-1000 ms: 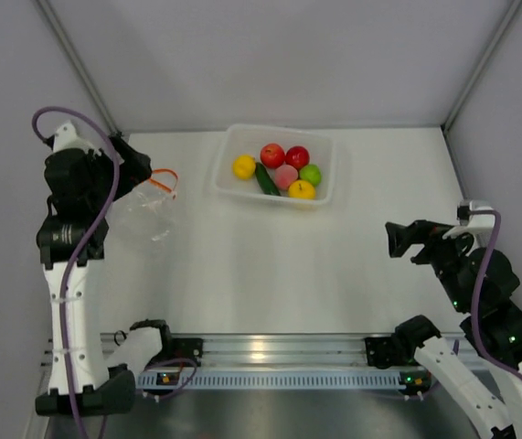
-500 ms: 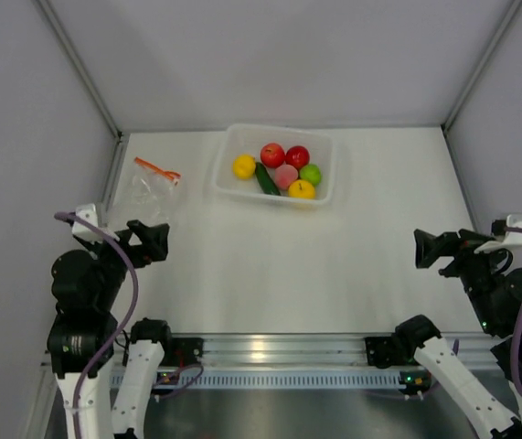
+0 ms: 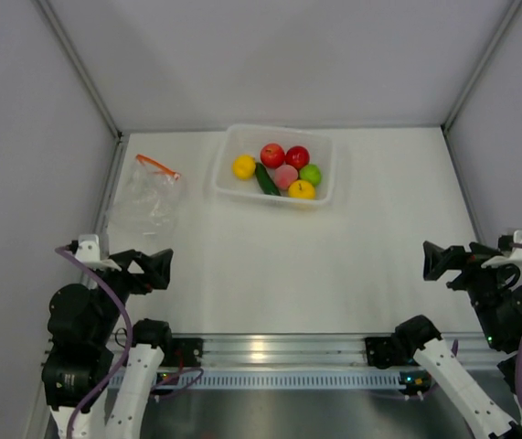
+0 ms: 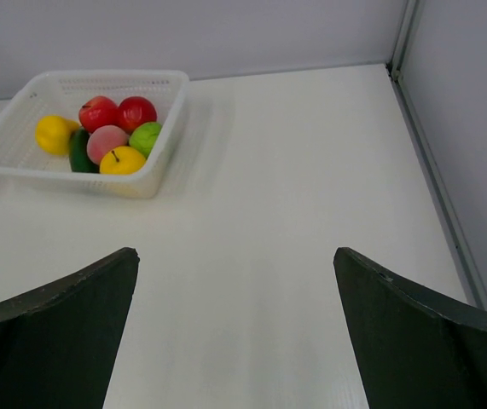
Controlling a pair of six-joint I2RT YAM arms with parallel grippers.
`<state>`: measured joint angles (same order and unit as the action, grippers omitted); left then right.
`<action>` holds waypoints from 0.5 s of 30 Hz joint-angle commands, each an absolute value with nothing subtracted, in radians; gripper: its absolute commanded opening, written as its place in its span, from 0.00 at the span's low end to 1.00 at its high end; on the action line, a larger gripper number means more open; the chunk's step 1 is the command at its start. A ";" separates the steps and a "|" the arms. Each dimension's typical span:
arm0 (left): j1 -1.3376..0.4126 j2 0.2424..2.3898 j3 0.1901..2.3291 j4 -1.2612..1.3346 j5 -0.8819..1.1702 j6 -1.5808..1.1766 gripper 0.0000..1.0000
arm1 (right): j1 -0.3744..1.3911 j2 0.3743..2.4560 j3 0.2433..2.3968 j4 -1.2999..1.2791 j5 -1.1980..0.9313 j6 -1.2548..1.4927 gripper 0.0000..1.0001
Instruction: Open the zip-top bag and remove the fake food
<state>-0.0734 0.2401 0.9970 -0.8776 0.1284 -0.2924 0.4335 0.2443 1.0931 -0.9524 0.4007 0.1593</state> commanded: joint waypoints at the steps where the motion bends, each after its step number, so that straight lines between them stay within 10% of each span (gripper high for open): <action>1: -0.081 0.230 1.022 -0.922 0.103 -0.279 0.98 | 0.430 0.230 1.091 -0.988 0.428 0.146 0.99; 15: -0.084 0.233 1.023 -0.920 0.092 -0.284 0.98 | 0.428 0.225 1.098 -0.997 0.446 0.144 0.99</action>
